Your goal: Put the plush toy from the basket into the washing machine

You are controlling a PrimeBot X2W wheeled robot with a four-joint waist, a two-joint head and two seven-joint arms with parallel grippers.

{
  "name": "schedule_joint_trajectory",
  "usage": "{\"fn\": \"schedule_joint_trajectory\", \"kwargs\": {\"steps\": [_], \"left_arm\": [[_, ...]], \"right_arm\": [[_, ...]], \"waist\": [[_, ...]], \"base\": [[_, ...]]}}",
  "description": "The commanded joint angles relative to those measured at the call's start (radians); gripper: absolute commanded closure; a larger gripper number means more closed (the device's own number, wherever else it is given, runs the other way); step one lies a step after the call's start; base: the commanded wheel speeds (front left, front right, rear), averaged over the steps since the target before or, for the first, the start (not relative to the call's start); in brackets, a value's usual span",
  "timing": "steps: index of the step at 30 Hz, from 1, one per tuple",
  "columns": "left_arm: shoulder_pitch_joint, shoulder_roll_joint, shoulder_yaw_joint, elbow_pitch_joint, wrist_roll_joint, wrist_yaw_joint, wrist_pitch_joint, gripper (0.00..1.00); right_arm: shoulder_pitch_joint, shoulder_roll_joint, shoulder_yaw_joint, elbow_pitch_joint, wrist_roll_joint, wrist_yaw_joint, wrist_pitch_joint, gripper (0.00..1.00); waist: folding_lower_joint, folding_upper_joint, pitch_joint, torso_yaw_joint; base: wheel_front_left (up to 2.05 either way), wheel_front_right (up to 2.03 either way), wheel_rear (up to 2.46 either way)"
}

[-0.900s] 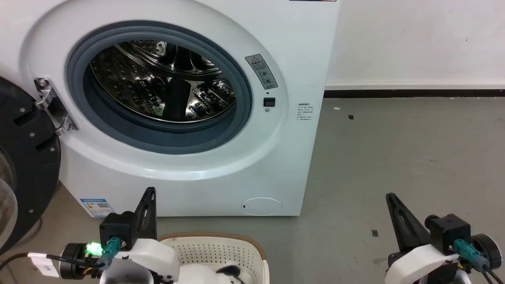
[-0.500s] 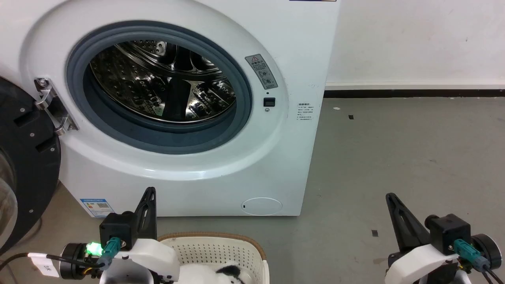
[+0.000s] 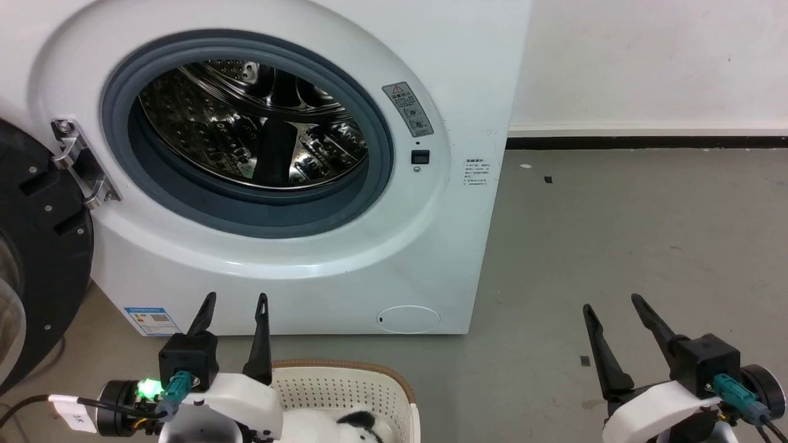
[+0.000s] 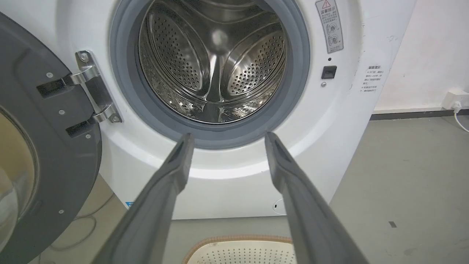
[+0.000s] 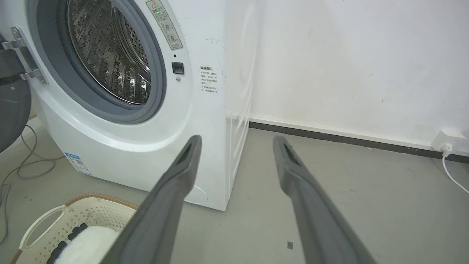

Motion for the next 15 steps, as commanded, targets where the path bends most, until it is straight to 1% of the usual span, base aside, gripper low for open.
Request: {"fn": "schedule_joint_trajectory", "kwargs": {"steps": [1,7,15], "left_arm": [[-0.009,0.002,-0.002,0.008,-0.003,0.006,-0.010,0.00],[-0.044,0.006,-0.013,0.062,-0.009,-0.007,-0.022,0.00],[-0.114,0.012,-0.032,0.178,-0.014,-0.026,-0.039,0.00]], "right_arm": [[-0.002,0.000,-0.004,-0.005,0.009,0.000,-0.010,0.00],[-0.015,0.000,-0.014,-0.012,0.018,0.000,-0.023,0.00],[-0.044,0.000,-0.032,-0.024,0.035,0.000,-0.039,0.00]], "waist": [[0.0000,0.0000,0.003,0.000],[0.0000,0.0000,0.029,0.002],[0.0000,0.0000,0.086,0.000]], "base": [[0.00,0.00,0.00],[0.00,0.00,0.00],[0.00,0.00,0.00]]}}
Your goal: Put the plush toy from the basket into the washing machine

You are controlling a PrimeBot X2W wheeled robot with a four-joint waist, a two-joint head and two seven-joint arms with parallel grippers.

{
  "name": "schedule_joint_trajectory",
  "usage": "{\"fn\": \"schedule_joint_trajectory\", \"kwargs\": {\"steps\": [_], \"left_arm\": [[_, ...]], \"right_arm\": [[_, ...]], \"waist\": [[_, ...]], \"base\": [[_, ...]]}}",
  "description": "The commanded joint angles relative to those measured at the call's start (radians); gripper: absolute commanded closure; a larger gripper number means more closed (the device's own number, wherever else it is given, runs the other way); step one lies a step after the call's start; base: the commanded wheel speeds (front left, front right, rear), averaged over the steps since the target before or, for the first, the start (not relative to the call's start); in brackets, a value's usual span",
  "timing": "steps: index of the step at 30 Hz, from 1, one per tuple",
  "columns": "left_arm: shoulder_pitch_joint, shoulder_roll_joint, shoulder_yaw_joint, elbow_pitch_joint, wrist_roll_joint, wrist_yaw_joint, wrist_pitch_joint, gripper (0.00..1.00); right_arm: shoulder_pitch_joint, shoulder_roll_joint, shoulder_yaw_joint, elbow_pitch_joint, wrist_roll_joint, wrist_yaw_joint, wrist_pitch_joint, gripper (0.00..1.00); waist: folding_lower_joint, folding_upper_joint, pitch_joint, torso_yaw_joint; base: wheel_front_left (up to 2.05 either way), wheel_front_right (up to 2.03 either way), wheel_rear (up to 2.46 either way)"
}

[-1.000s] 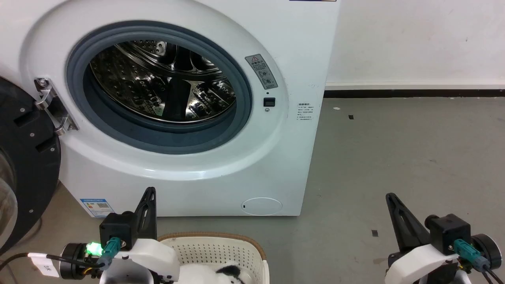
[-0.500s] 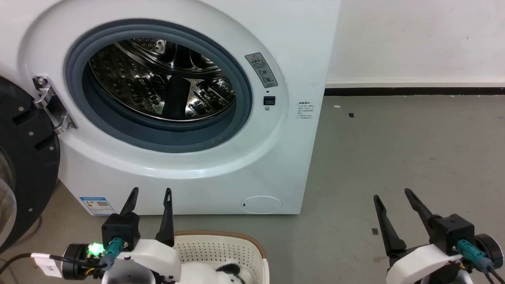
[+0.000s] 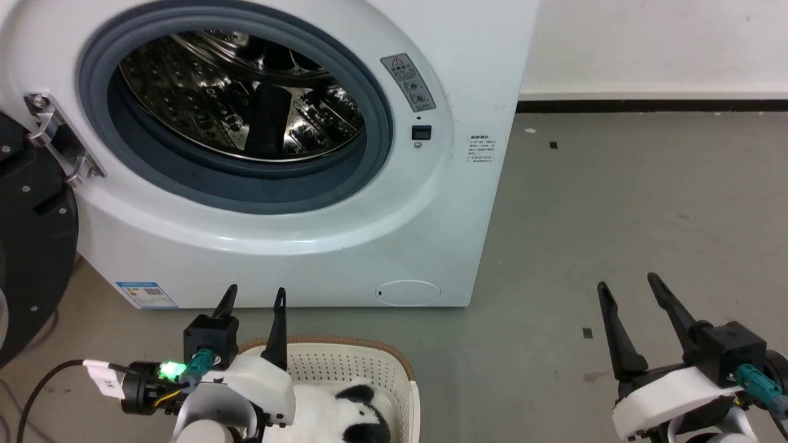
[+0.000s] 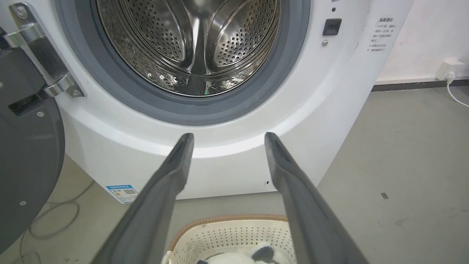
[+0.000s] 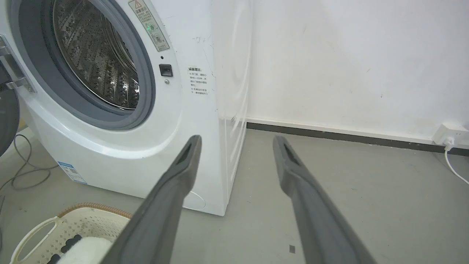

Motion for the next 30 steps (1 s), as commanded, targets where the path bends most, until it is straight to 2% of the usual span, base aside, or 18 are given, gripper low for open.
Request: {"fn": "schedule_joint_trajectory", "kwargs": {"steps": [1,12,30], "left_arm": [[-0.025,0.007,-0.005,0.026,-0.006,-0.008,-0.009,0.00],[-0.120,0.017,-0.035,0.184,-0.014,-0.024,-0.013,0.00],[-0.281,0.036,-0.125,0.387,-0.010,-0.049,0.070,0.00]], "right_arm": [[-0.020,0.000,-0.005,-0.009,0.014,0.000,-0.010,0.00],[-0.070,0.000,-0.028,-0.037,0.046,0.000,-0.033,0.00],[-0.161,0.000,-0.070,-0.114,0.078,0.000,-0.073,0.00]], "waist": [[-0.0001,0.0000,0.016,-0.002],[-0.0001,0.0000,0.119,-0.007],[-0.0001,0.0000,0.339,0.000]], "base": [[0.00,0.00,0.00],[0.00,0.00,0.00],[0.00,0.00,0.00]]}}
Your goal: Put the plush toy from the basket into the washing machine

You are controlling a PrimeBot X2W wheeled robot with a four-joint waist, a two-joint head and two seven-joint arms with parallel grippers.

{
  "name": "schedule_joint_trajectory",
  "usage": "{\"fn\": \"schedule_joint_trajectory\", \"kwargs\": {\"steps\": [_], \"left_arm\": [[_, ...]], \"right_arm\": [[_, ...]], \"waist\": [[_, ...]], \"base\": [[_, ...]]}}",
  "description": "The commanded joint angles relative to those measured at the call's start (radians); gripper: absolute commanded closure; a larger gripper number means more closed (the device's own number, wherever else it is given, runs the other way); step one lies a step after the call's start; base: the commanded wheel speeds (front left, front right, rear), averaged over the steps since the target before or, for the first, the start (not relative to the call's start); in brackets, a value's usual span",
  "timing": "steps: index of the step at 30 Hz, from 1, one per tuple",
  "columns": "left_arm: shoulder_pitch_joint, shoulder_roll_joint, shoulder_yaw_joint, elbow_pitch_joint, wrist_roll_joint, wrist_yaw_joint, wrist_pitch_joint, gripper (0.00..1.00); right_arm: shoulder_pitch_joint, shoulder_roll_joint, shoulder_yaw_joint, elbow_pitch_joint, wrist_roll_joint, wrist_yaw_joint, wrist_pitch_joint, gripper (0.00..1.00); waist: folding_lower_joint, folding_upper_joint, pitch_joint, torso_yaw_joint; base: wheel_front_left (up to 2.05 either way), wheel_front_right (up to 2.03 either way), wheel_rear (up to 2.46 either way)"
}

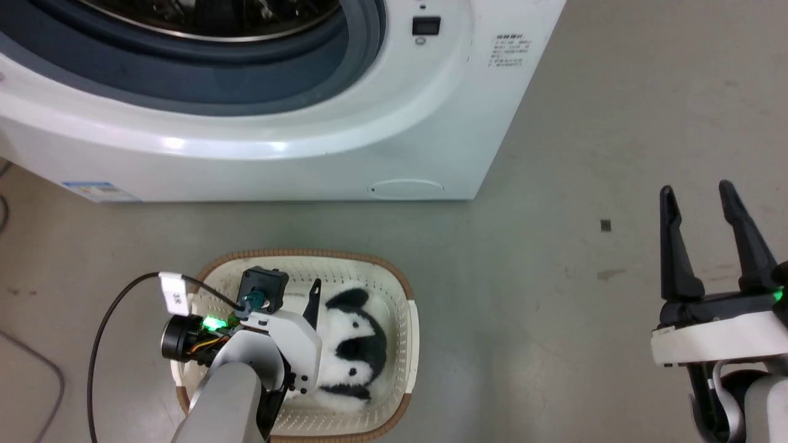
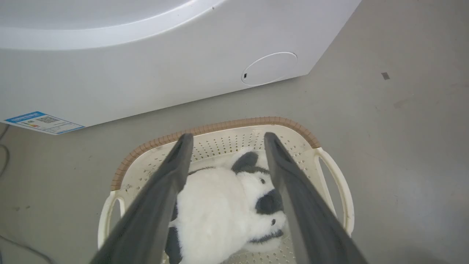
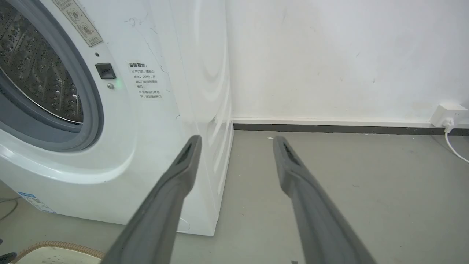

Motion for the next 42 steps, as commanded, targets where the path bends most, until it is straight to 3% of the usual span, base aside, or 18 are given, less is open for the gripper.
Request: {"fn": "schedule_joint_trajectory", "kwargs": {"steps": [1,19,42], "left_arm": [[-0.035,0.007,-0.010,0.029,-0.003,-0.007,0.004,0.00],[-0.177,0.017,-0.077,0.214,-0.034,-0.027,0.102,0.00],[-0.367,0.022,-0.152,0.450,-0.094,-0.045,0.105,0.00]], "right_arm": [[-0.027,0.000,-0.006,-0.015,0.014,0.000,-0.010,0.00],[-0.088,0.000,-0.034,-0.101,0.022,0.000,-0.047,0.00],[-0.170,0.000,-0.065,-0.183,0.048,0.000,-0.095,0.00]], "waist": [[-0.0002,0.0000,0.035,0.002],[-0.0002,0.0000,0.239,0.019],[-0.0002,0.0000,0.450,0.035]], "base": [[0.00,0.00,0.00],[0.00,0.00,0.00],[0.00,0.00,0.00]]}}
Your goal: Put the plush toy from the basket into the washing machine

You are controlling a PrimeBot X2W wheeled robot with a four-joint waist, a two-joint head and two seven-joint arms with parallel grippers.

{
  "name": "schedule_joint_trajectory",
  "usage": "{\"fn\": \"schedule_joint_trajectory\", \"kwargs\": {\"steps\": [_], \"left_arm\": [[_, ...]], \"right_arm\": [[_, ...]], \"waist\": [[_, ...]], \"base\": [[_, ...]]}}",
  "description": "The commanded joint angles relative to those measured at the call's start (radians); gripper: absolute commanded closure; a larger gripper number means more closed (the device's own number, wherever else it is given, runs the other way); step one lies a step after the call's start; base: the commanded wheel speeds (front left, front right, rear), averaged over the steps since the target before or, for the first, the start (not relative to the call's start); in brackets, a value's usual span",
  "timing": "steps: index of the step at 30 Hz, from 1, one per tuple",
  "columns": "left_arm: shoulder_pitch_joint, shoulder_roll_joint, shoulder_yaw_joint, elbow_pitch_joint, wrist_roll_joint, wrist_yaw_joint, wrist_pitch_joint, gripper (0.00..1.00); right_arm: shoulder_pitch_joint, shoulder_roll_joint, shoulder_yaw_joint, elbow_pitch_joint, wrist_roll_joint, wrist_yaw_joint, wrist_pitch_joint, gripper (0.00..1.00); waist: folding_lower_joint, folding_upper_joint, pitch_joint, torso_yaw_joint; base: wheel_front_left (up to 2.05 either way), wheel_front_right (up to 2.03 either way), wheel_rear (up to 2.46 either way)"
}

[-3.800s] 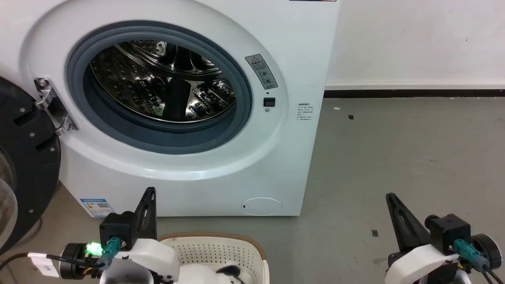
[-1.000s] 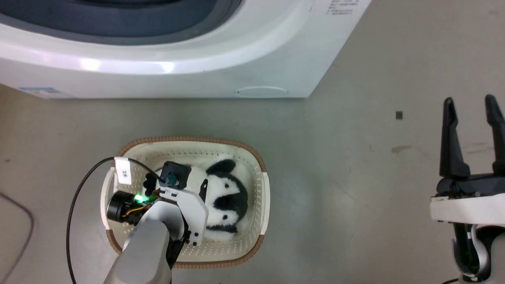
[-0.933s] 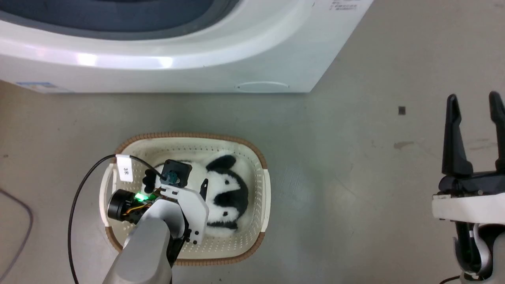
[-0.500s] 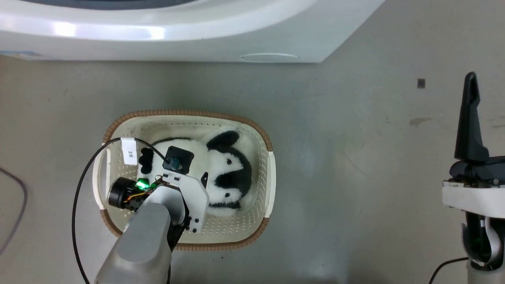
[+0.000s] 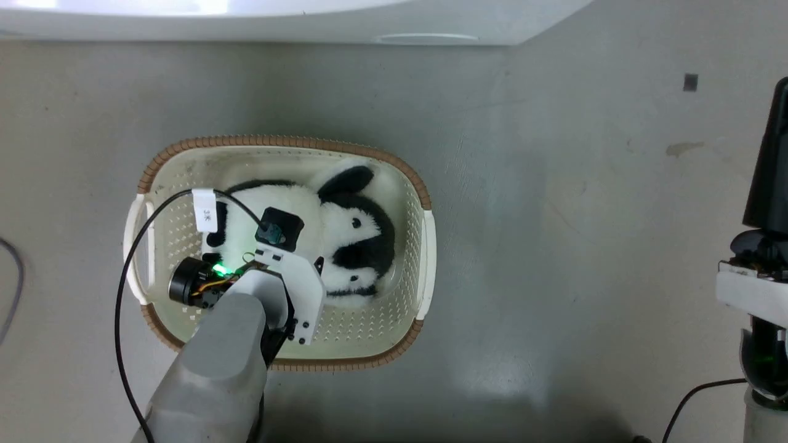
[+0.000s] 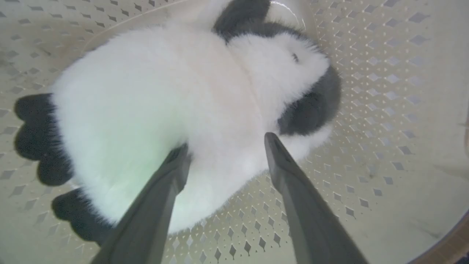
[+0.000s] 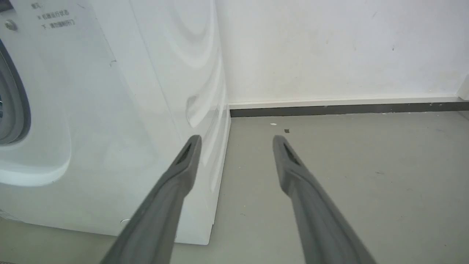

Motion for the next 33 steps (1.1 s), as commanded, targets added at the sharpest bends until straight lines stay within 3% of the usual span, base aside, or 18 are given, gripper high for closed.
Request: {"fn": "schedule_joint_trajectory", "kwargs": {"steps": [1,22,23,24,33], "left_arm": [[-0.030,0.002,-0.007,0.026,-0.007,-0.002,-0.001,0.00],[-0.193,-0.005,-0.081,0.241,-0.077,-0.020,-0.016,0.00],[-0.200,-0.005,-0.087,0.252,-0.079,-0.021,-0.022,0.87],[-0.207,-0.004,-0.092,0.262,-0.081,-0.021,-0.026,1.00],[-0.226,-0.001,-0.118,0.305,-0.103,-0.031,-0.038,1.00]], "right_arm": [[-0.028,0.000,-0.005,-0.012,0.008,0.000,-0.009,0.00],[-0.112,0.000,-0.050,-0.092,0.046,0.001,-0.053,0.00],[-0.116,0.000,-0.052,-0.094,0.048,0.001,-0.055,0.00],[-0.120,0.000,-0.054,-0.097,0.050,0.001,-0.057,0.00],[-0.139,0.000,-0.061,-0.108,0.062,0.001,-0.066,0.00]], "waist": [[-0.0001,0.0000,0.017,0.002],[-0.0001,0.0000,0.184,0.009],[-0.0001,0.0000,0.190,0.010],[-0.0001,0.0000,0.195,0.010],[-0.0001,0.0000,0.197,0.007]], "base": [[0.00,0.00,0.00],[0.00,0.00,0.00],[0.00,0.00,0.00],[0.00,0.00,0.00],[0.00,0.00,0.00]]}}
